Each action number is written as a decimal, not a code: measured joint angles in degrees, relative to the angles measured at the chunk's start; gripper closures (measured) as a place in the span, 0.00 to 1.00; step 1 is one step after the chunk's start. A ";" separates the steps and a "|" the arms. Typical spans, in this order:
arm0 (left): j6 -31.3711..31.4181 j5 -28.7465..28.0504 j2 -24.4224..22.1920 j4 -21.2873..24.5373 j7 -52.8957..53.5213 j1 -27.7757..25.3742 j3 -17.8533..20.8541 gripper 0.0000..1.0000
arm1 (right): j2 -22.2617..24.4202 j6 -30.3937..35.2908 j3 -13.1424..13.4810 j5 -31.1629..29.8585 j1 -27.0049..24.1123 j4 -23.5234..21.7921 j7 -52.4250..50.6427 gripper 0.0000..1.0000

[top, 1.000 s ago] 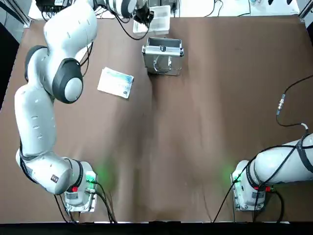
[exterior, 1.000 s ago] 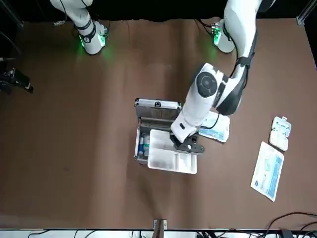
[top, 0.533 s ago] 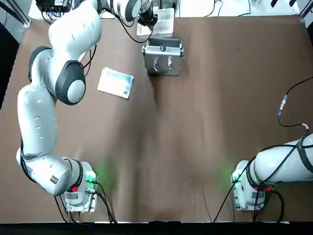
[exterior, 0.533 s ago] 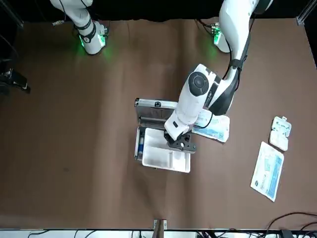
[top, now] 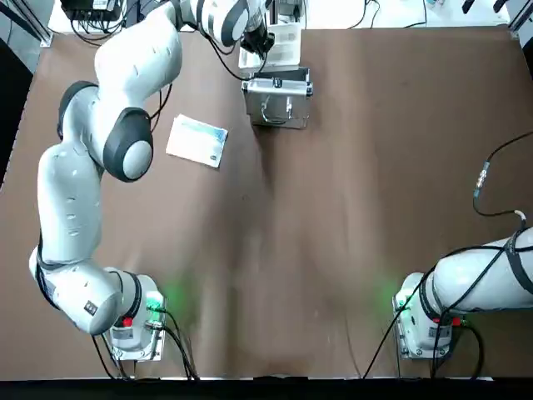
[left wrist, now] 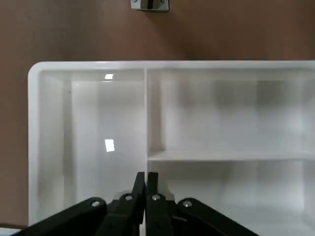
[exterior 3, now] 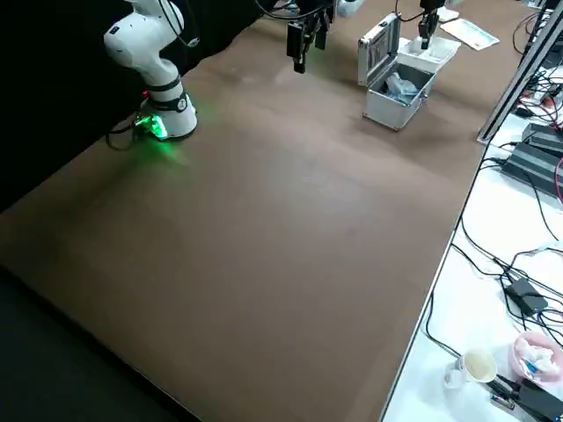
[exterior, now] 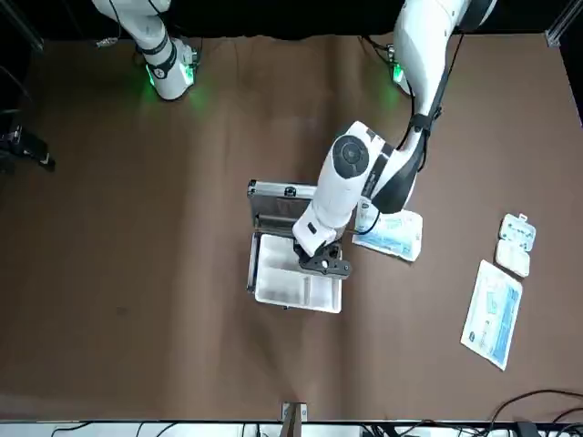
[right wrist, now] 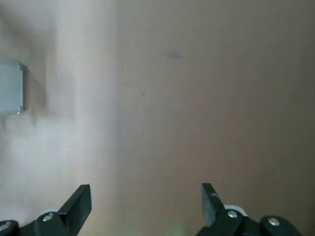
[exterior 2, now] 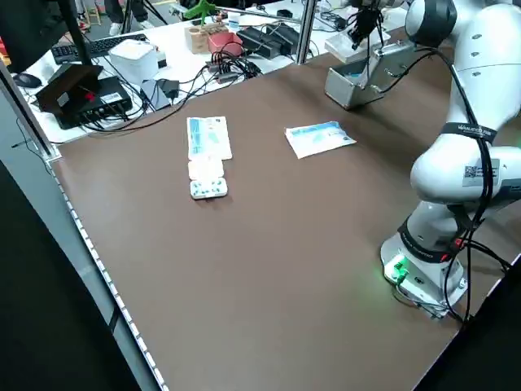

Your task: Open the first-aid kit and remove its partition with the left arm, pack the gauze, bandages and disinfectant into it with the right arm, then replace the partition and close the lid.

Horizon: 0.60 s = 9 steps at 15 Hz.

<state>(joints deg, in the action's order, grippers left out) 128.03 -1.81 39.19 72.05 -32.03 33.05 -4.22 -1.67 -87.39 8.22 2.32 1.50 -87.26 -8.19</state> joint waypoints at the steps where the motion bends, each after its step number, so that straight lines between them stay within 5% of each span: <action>1: 0.00 0.00 0.02 -0.01 -0.43 1.12 1.10 0.97 | 0.00 0.01 0.00 0.00 -0.08 -0.12 -0.01 0.01; 9: 0.68 0.00 1.18 -0.35 -3.03 5.02 4.37 0.97 | 0.00 -0.04 -0.02 0.00 -0.11 -0.82 -0.03 0.01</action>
<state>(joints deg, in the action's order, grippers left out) 128.71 -1.81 40.36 71.69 -35.06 38.07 0.14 -1.68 -87.43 8.20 2.32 1.39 -88.09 -8.22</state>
